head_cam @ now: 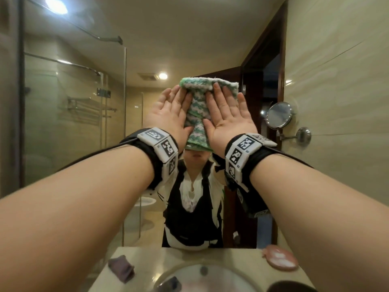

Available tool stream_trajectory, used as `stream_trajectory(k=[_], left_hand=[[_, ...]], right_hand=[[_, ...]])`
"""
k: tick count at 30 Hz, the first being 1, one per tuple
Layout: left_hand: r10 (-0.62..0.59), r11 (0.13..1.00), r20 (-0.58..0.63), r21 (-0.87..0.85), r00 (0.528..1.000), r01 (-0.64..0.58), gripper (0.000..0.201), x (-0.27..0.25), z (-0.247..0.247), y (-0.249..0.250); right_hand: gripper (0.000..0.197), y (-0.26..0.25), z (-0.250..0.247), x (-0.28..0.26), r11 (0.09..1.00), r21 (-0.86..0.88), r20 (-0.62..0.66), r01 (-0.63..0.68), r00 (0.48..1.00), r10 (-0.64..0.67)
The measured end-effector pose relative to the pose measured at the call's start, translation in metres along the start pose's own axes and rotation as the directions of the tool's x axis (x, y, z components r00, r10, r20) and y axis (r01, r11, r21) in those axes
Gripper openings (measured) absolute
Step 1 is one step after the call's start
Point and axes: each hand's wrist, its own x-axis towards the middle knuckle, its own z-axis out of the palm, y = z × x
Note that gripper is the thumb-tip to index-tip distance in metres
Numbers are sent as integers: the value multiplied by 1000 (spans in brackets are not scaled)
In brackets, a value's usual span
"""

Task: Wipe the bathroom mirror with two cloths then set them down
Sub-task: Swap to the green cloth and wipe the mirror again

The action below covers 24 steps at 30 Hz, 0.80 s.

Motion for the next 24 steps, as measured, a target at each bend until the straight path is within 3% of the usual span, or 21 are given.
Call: stream_trajectory(k=[10, 16, 24], left_hand=[[-85, 989, 152, 135, 985, 64, 74, -17, 37, -72], [-193, 962, 226, 234, 955, 139, 75, -40, 74, -136], [-274, 917, 324, 370, 906, 145, 74, -70, 132, -222]], right_hand=[[60, -88, 3, 21, 994, -69, -73, 80, 994, -85], [59, -171, 5, 38, 980, -60, -84, 188, 978, -193], [58, -286, 12, 52, 949, -22, -95, 313, 945, -314]])
